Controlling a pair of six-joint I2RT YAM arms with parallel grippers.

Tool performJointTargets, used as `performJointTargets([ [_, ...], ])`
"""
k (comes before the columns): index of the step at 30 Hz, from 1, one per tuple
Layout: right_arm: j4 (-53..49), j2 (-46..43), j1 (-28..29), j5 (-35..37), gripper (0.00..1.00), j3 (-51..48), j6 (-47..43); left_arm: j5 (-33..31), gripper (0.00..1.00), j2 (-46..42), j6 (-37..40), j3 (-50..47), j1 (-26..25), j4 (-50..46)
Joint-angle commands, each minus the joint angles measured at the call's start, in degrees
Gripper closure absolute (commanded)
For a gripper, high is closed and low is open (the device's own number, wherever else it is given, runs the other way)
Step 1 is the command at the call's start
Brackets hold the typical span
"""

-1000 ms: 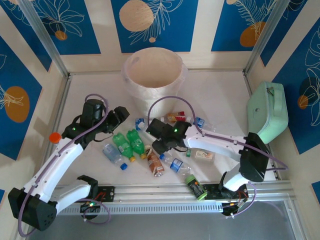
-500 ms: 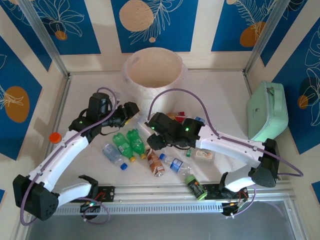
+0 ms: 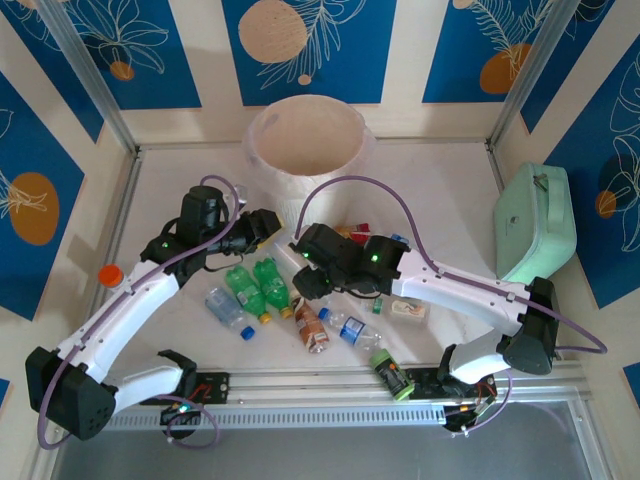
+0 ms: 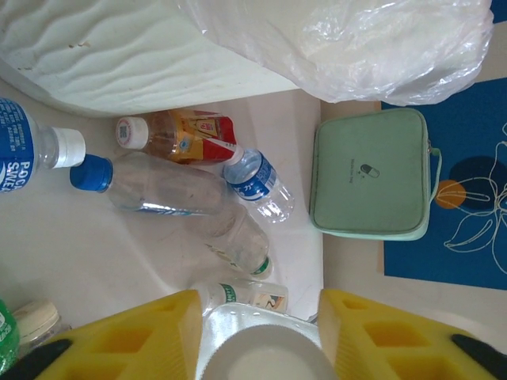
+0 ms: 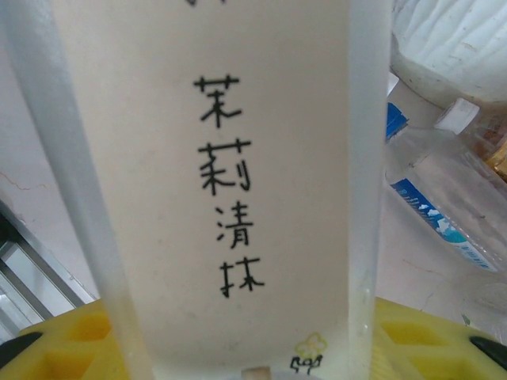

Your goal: Put the plastic bottles in the bin

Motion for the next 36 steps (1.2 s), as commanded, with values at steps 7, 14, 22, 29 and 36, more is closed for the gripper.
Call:
performJointTargets([
  [7,0.46,-2.90,-0.13,-0.25,0.55,0.70,1.67,0.42,0.74,0.57,0.22,2.46,-0.57,0.75],
  [14,-0.27,-4.03,-0.07,1.53,0.39,1.40,2.07,0.38,0.82,0.54,0.21,3.63,-0.56,1.82],
  [22,-1.17,-10.96,-0.68,7.67,0.20,0.72,4.33,0.95,0.88,1.93,0.19,7.26,-0.57,2.03],
  [29,-5.15,-23.01,-4.37,13.83,0.17,-1.89,9.54,0.08,0.89,0.92,-1.35,10.89,-0.57,1.13],
  [36,-12.39,-31.74,-20.53,5.34,0.15,-4.21,16.61,-3.17,0.89,3.35,-0.87,20.63,-0.16,-1.77],
])
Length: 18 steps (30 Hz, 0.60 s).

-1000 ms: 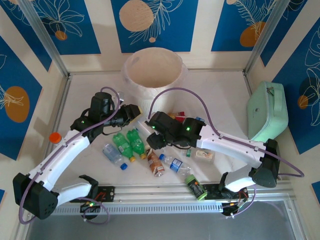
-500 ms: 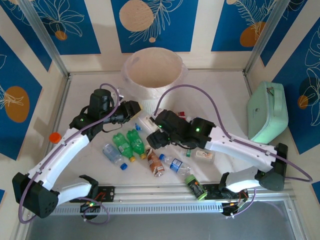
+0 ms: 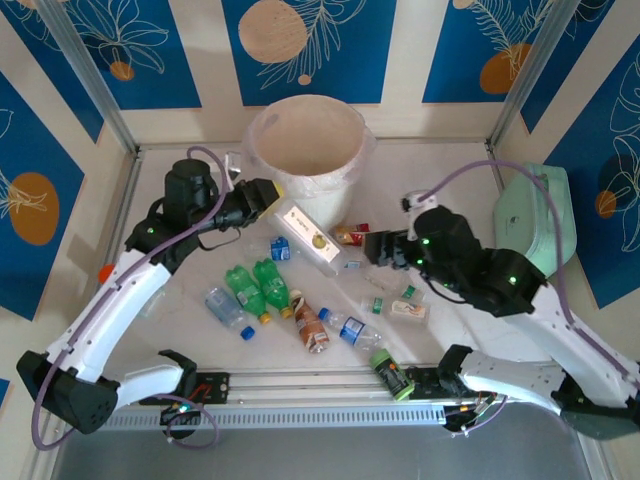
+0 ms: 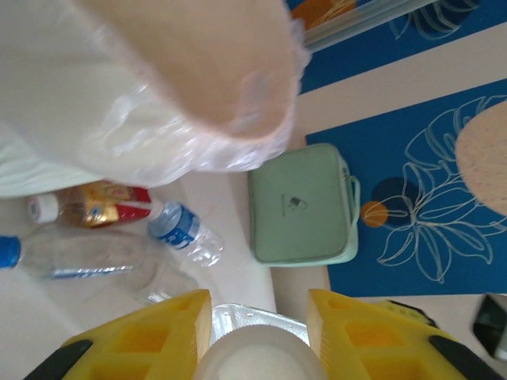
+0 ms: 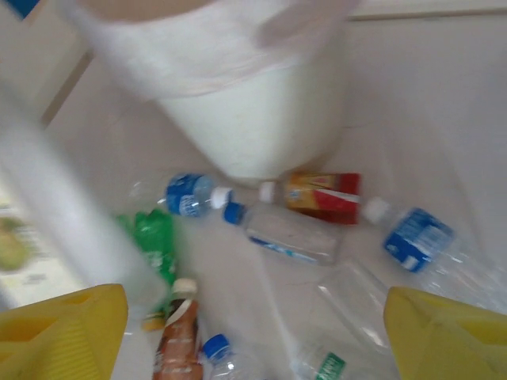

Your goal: Put the plastic bottles in the bin

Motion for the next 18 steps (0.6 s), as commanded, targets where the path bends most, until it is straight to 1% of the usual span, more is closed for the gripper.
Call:
performJointTargets([
  [1,-5.78,-2.11,-5.95,-4.38,0.15,-1.93,5.29,-2.35,0.89,2.18,-0.80,7.03,0.58,-0.14],
  [4,-6.31,-4.02,-11.12,-8.52,0.15,-3.91,6.97,-3.15,0.90,6.56,-2.99,14.43,2.59,2.55],
  [7,-5.69,-4.49,-14.12,-12.17,0.15,-5.47,8.17,-6.05,0.91,13.32,-3.60,24.51,4.51,3.94],
  [10,-4.74,-3.94,-15.59,-14.44,0.15,-6.23,9.14,-9.90,0.92,20.56,-3.81,34.21,6.64,3.23],
  [13,-4.49,-3.19,-16.36,-15.09,0.15,-6.24,9.77,-12.23,0.92,27.45,-3.25,41.84,8.44,2.47],
  [18,-4.03,-1.87,-18.37,-16.76,0.15,-6.68,9.79,-14.55,0.93,36.10,-0.96,48.76,9.77,1.79],
])
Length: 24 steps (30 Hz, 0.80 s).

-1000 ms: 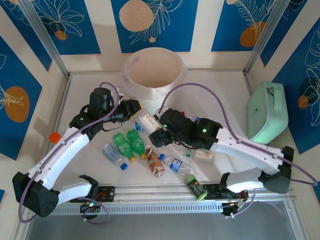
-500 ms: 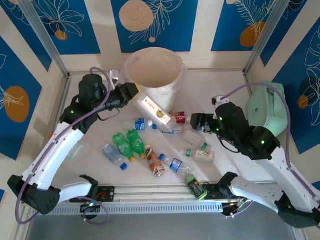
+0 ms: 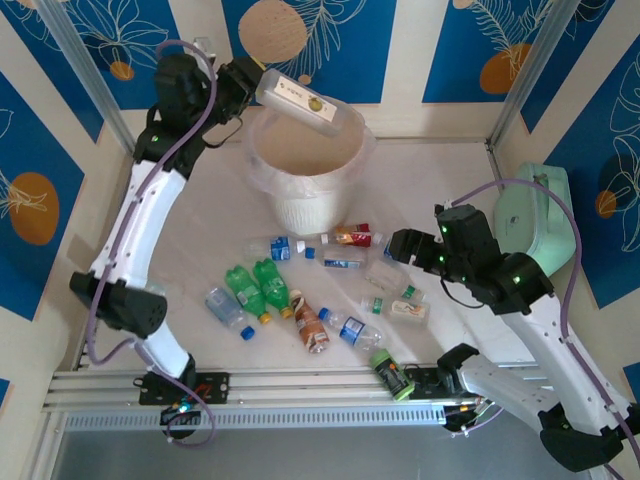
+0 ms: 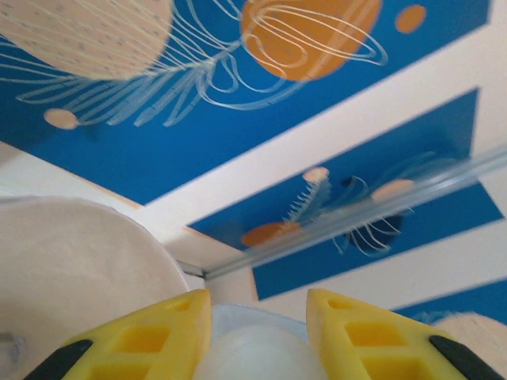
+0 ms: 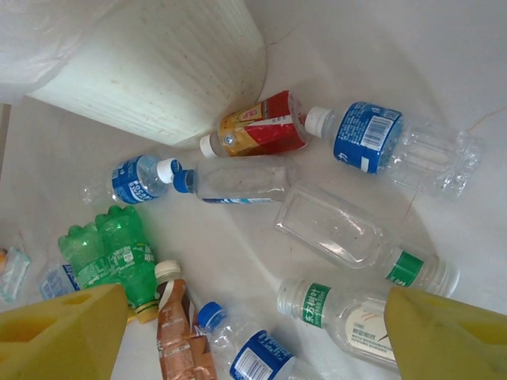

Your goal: Put the plastic bottles in the bin

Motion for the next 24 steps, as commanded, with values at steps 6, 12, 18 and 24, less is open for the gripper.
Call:
performJointTargets([
  [6,1.68,1.24,-4.32,-4.84,0.15,-1.93,0.09,-5.03,0.94,9.36,7.22,5.63,0.69,-2.23],
  [12,3.36,1.79,-9.36,-8.67,0.15,-3.67,-0.56,-6.47,0.96,11.70,9.27,3.77,0.73,-4.05],
  [18,4.33,4.86,-14.36,-13.40,0.16,-3.02,-3.01,-7.70,0.77,12.65,9.79,3.47,0.41,-4.85],
  [24,4.64,4.25,-17.76,-15.65,0.16,-3.64,-3.31,-8.13,0.38,12.38,10.48,3.49,-0.65,-4.76],
])
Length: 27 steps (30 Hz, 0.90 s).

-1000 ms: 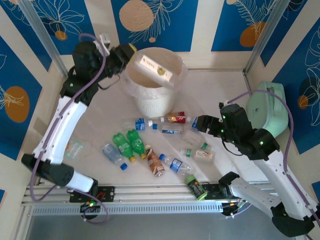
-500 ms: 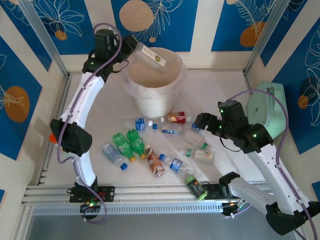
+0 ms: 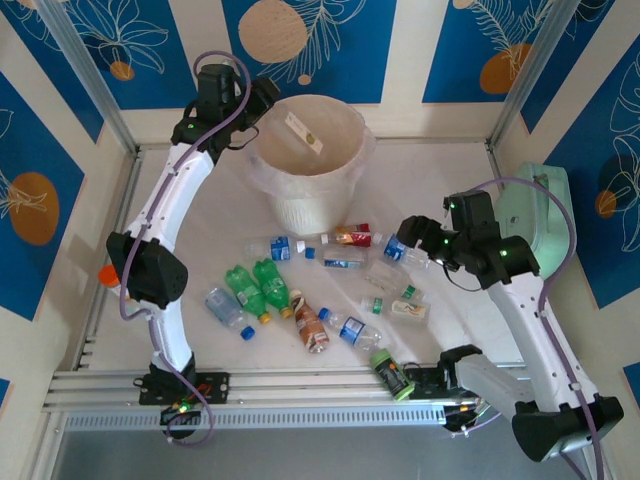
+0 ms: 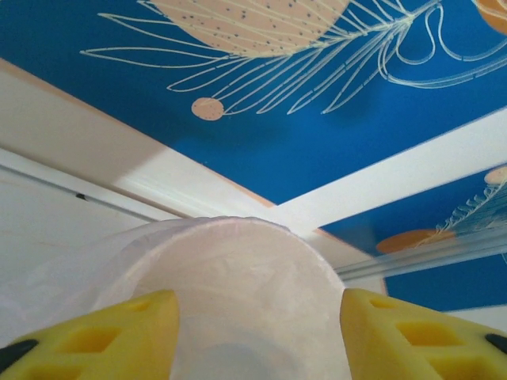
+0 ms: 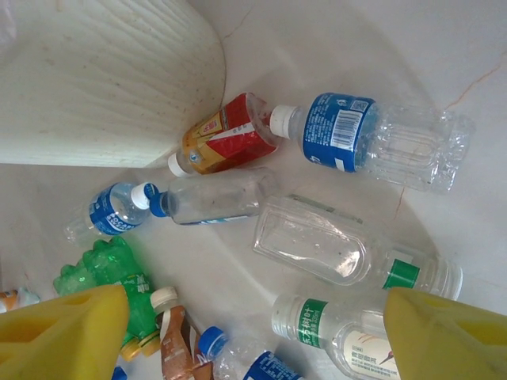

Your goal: Put the plastic bottles in the bin

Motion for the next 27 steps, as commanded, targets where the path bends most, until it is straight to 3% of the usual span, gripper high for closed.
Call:
performJointTargets([
  [1,0.71,-1.26,-1.38,-3.83,0.16,-0.48,-1.00,-1.36,0.34,0.15,1.59,0.81,-0.80,0.47],
  [8,0.67,-1.01,-3.06,-5.93,0.16,0.53,-0.99,-3.21,0.28,-2.99,4.27,3.05,-0.98,-1.63],
  [15,-0.12,0.06,-3.97,-8.17,0.16,1.64,0.28,-7.33,0.27,-14.42,9.44,-0.42,-1.56,-8.61],
  [23,0.27,0.40,-4.19,-9.90,0.16,0.33,1.81,-13.20,0.26,-37.88,10.53,-24.96,-1.27,-18.17],
  [27,0.22,1.01,-4.53,-9.67,0.16,-1.43,2.76,-13.09,0.26,-48.15,7.68,-40.29,-0.20,-25.37],
])
